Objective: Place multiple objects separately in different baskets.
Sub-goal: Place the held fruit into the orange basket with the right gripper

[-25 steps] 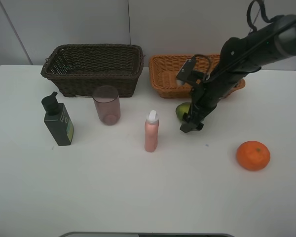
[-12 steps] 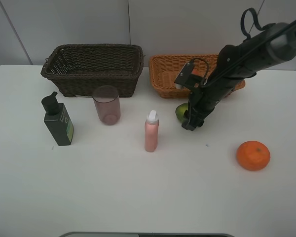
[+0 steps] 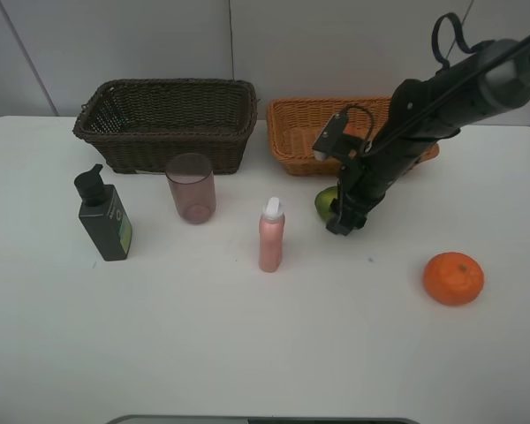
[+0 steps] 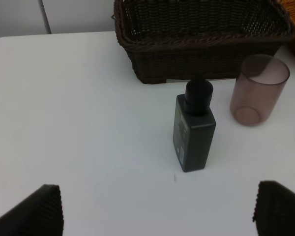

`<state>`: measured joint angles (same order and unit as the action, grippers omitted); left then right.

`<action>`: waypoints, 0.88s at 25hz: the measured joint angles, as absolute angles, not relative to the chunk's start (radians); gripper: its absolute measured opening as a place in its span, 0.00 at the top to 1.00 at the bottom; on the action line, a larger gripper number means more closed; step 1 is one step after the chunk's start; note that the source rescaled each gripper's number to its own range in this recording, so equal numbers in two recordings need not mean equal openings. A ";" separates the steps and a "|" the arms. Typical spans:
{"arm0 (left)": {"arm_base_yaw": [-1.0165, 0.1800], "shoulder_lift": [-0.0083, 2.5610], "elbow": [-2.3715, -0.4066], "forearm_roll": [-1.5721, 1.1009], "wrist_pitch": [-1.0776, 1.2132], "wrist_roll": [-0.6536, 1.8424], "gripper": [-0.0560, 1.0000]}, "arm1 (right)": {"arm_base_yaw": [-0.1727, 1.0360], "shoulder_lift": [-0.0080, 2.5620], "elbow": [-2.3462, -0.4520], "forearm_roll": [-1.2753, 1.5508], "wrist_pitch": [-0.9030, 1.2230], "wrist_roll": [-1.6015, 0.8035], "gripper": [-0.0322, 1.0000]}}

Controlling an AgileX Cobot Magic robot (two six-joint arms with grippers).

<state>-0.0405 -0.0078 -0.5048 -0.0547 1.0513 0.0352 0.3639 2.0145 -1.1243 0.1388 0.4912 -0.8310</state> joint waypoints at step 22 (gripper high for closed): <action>-0.041 -0.008 -0.505 -0.055 1.051 0.035 0.00 | 0.288 1.808 -1.350 0.061 0.826 -0.176 0.96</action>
